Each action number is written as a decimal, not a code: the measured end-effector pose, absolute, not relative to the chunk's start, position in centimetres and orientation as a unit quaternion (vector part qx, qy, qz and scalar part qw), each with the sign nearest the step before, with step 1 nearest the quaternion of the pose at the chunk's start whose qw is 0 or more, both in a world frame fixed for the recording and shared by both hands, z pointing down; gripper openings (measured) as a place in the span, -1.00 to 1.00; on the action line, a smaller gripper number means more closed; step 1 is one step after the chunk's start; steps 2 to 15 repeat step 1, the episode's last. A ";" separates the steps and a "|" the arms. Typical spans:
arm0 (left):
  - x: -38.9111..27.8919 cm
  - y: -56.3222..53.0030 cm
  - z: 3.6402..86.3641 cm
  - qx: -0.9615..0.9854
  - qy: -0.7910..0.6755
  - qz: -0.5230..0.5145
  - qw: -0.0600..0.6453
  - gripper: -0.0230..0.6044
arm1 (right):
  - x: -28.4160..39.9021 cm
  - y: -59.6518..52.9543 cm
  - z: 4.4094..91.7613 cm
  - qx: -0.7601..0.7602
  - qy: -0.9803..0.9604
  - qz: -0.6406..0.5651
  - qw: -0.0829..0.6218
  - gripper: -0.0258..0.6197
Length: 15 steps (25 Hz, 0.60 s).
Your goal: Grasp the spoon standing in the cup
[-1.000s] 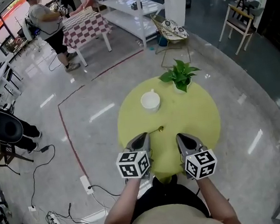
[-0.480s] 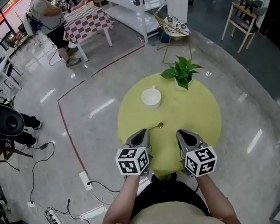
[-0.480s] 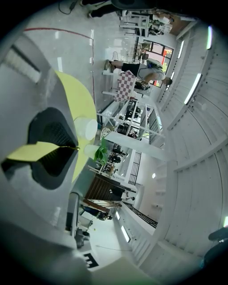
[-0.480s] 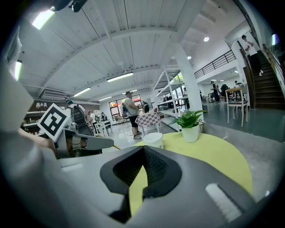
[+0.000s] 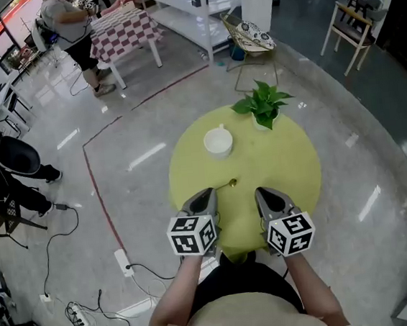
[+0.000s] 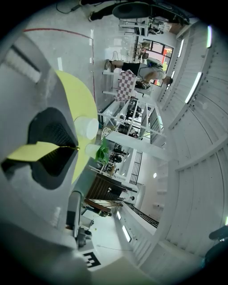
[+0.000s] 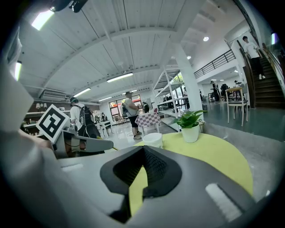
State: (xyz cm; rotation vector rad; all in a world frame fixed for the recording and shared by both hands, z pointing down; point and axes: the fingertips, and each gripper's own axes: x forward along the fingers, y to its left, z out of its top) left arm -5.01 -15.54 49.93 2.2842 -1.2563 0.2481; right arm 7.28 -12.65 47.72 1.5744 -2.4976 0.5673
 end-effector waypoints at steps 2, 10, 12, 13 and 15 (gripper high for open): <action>-4.9 -15.6 50.0 0.843 -0.463 0.092 0.258 -0.90 | 7.3 -12.7 47.8 0.522 -0.829 0.188 0.067 -0.92; -4.9 -15.6 50.0 0.843 -0.463 0.092 0.258 -0.90 | 7.3 -12.7 47.8 0.522 -0.829 0.188 0.067 -0.92; -4.9 -15.6 50.0 0.843 -0.463 0.092 0.258 -0.90 | 7.3 -12.7 47.8 0.522 -0.829 0.188 0.067 -0.92; -4.9 -15.6 50.0 0.843 -0.463 0.092 0.258 -0.90 | 7.3 -12.7 47.8 0.522 -0.829 0.188 0.067 -0.92; -4.9 -15.6 50.0 0.843 -0.463 0.092 0.258 -0.90 | 7.3 -12.7 47.8 0.522 -0.829 0.188 0.067 -0.92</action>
